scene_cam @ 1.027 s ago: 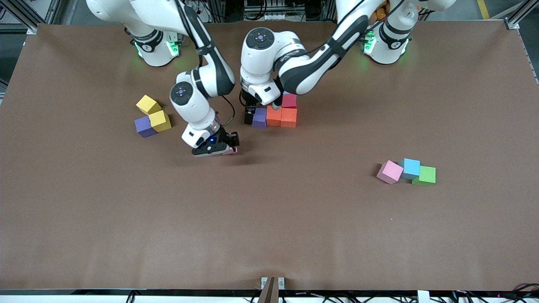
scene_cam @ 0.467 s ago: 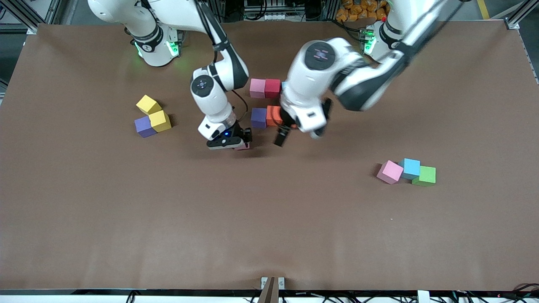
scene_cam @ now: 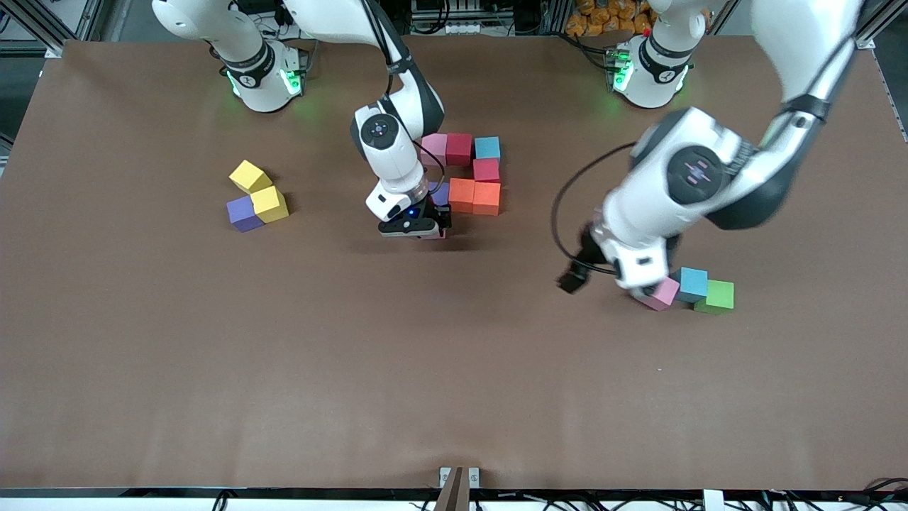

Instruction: Form number 2 with 11 blocks

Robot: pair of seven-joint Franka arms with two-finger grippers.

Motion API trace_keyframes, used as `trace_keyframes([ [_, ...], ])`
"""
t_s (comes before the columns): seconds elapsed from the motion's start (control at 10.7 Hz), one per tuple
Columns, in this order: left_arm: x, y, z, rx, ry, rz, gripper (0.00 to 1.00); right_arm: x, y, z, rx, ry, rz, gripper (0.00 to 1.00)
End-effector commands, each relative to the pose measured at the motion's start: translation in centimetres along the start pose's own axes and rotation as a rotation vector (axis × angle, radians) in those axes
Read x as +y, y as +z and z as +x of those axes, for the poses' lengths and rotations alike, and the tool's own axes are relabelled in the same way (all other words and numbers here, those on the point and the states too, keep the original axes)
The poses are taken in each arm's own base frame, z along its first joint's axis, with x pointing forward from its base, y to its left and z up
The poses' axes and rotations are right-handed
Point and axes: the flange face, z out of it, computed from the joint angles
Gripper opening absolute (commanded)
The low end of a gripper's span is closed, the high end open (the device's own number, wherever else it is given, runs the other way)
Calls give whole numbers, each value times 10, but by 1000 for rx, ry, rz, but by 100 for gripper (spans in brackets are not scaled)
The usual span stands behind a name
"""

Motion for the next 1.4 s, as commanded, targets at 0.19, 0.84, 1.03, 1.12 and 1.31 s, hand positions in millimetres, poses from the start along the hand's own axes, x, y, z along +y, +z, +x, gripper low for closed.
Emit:
trace_keyframes([
  [0.19, -46, 38, 134, -60, -179, 108, 100, -8, -5, 15, -42, 46, -52, 2],
  [0.84, -69, 111, 152, 136, -80, 208, 100, -24, 1, 7, -16, 108, -102, 2],
  [1.03, -71, 112, 163, 132, -93, 154, 100, -25, 4, 3, -16, 100, -108, 2],
  [1.12, -72, 114, 162, 130, -90, 135, 100, -25, 5, 3, -10, 86, -115, 1],
  [1.31, -74, 118, 164, 128, -88, 108, 100, -25, 7, 1, -7, 78, -121, 1],
])
